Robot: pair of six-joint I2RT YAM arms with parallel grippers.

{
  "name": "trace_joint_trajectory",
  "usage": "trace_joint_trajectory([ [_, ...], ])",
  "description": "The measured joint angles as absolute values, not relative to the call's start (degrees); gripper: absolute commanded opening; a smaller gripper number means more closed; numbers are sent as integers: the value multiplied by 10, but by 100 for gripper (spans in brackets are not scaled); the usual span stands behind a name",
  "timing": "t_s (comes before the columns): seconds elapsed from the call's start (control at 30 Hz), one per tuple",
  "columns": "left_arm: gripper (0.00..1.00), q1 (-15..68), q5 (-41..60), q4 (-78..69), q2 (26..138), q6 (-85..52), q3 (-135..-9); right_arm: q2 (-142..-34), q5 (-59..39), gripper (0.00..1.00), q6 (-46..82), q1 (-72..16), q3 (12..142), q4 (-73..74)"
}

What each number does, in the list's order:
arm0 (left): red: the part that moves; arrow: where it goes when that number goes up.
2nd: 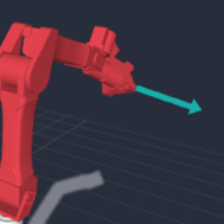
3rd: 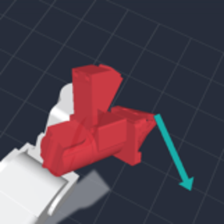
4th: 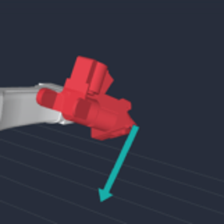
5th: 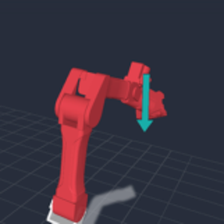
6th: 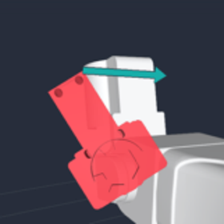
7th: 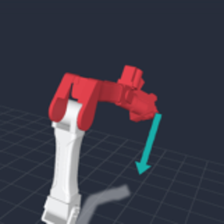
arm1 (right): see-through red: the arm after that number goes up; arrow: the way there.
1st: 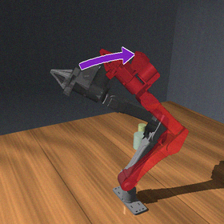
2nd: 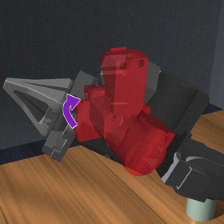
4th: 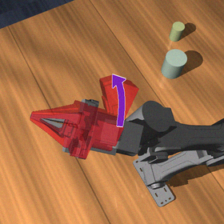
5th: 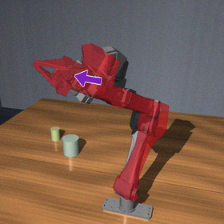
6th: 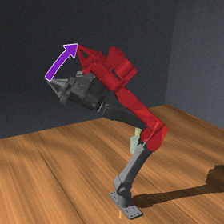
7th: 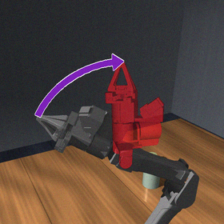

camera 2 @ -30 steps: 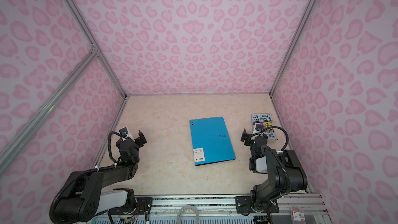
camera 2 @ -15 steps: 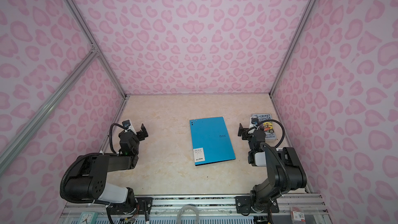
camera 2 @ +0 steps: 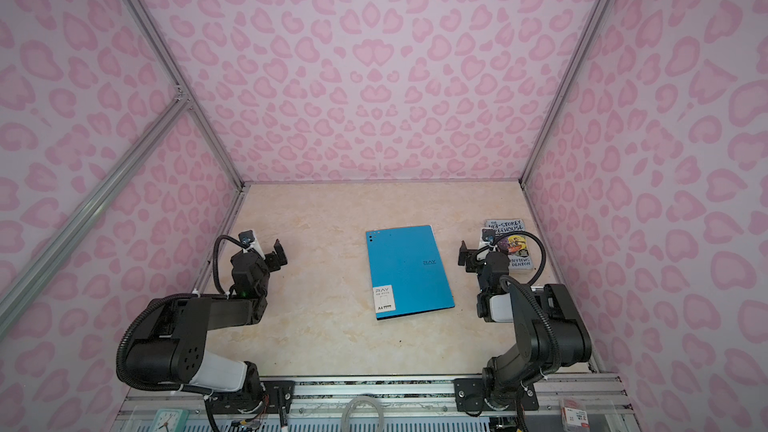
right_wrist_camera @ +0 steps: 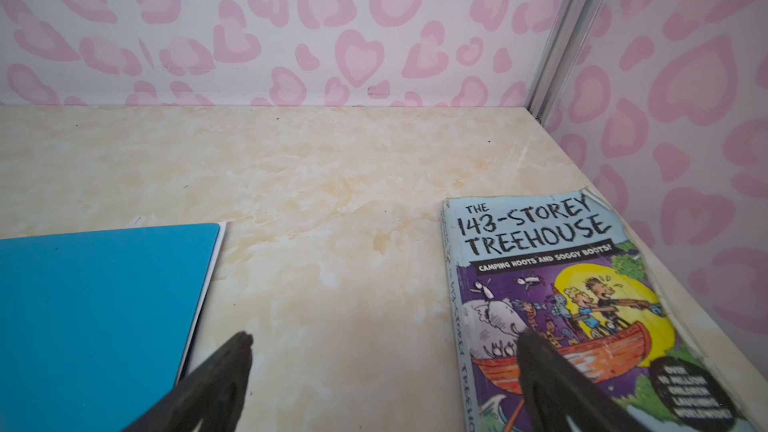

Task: Put the files into the folder

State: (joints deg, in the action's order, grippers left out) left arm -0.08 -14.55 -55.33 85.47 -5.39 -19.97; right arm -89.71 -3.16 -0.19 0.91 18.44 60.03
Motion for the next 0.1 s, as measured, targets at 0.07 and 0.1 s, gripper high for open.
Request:
trace_joint_trajectory([
  [0.07, 97, -5, -138, -553, 854, -54, -199, -897, -37, 98, 1, 14, 185, 601],
  [0.1, 97, -4, -131, -554, 852, -54, -195, -897, -37, 98, 4, 15, 185, 600],
])
